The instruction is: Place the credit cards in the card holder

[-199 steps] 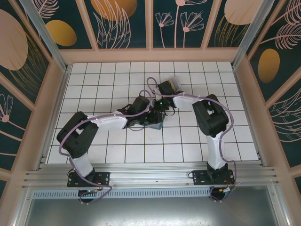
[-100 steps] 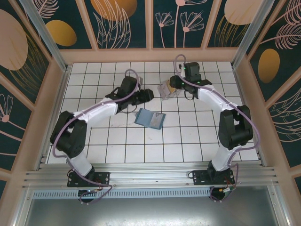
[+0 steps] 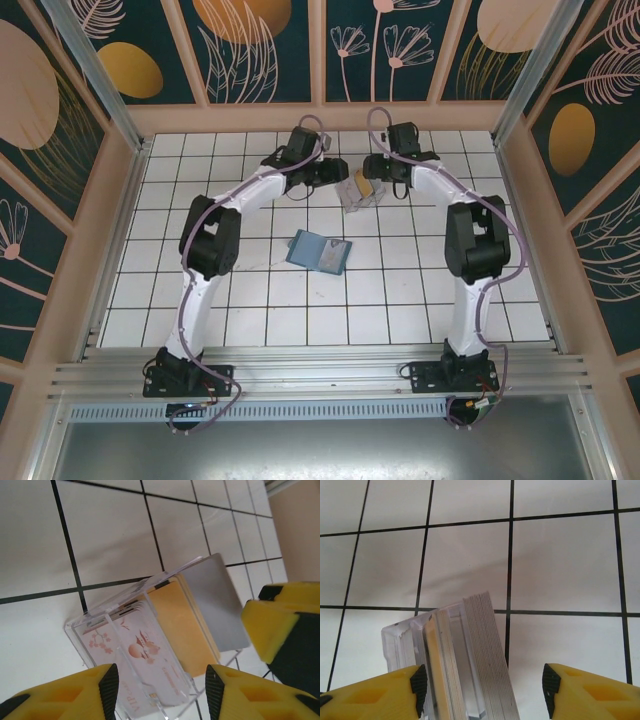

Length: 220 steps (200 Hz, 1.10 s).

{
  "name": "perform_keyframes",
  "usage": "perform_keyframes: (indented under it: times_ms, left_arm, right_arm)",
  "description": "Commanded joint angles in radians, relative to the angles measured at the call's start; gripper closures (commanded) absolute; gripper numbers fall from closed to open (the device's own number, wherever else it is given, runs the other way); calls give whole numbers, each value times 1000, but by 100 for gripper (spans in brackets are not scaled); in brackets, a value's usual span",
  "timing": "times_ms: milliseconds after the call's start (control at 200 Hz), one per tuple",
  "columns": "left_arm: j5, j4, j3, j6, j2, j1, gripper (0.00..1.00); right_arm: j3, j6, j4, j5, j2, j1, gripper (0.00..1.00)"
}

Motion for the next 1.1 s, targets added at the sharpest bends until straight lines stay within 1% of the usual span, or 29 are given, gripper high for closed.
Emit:
perform_keyframes:
  times_ms: [0, 60, 240, 390, 621, 1096]
  left_arm:
    - [26, -76, 66, 25, 50, 9, 49]
    - [43, -72, 72, 21, 66, 8, 49]
    - [38, -73, 70, 21, 103, 9, 50]
    - [75, -55, 82, -4, 143, 9, 51]
    - [93, -36, 99, -22, 188, 9, 51]
    - [65, 14, -46, -15, 127, 9, 52]
  right_arm:
    - [76, -35, -70, 23, 43, 1, 34]
    - [92, -38, -80, 26, 56, 1, 34]
    - [106, -42, -92, 22, 81, 2, 34]
    - [112, -41, -95, 15, 98, 2, 34]
    - [120, -43, -99, 22, 118, 2, 34]
    - [135, -53, -115, 71, 129, -1, 36]
